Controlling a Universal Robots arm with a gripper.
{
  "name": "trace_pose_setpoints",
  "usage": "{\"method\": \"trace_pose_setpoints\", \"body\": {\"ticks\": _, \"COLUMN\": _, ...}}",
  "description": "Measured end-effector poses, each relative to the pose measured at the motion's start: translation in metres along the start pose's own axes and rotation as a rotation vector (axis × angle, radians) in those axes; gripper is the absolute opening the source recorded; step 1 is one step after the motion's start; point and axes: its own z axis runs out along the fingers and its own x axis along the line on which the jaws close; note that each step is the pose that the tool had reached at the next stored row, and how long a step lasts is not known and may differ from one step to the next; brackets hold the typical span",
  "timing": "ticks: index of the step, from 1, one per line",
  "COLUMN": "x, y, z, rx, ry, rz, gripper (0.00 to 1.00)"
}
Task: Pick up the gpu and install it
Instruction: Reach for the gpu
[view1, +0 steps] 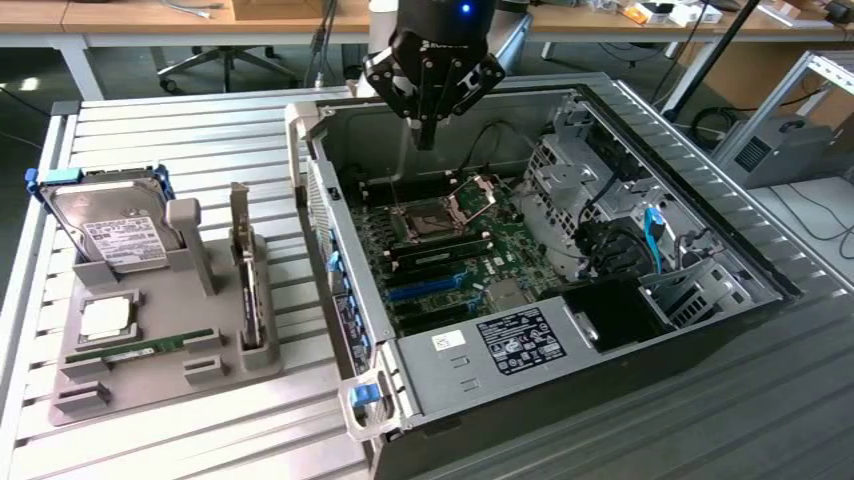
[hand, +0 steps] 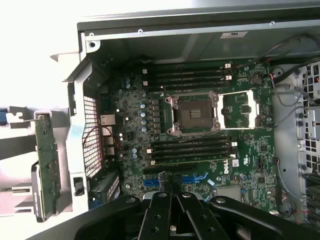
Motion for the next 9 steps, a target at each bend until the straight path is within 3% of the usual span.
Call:
{"method": "trace_pose_setpoints", "body": {"ticks": 6, "x": 0.01, "y": -0.0008, "z": -0.0003, "rx": 0.0001, "ry": 0.0001, "rz": 0.0, "gripper": 0.11}}
{"method": "trace_pose_setpoints", "body": {"ticks": 9, "x": 0.02, "y": -0.0016, "z": -0.0006, "rx": 0.0001, "ry": -0.0003, "rz": 0.0, "gripper": 0.11}}
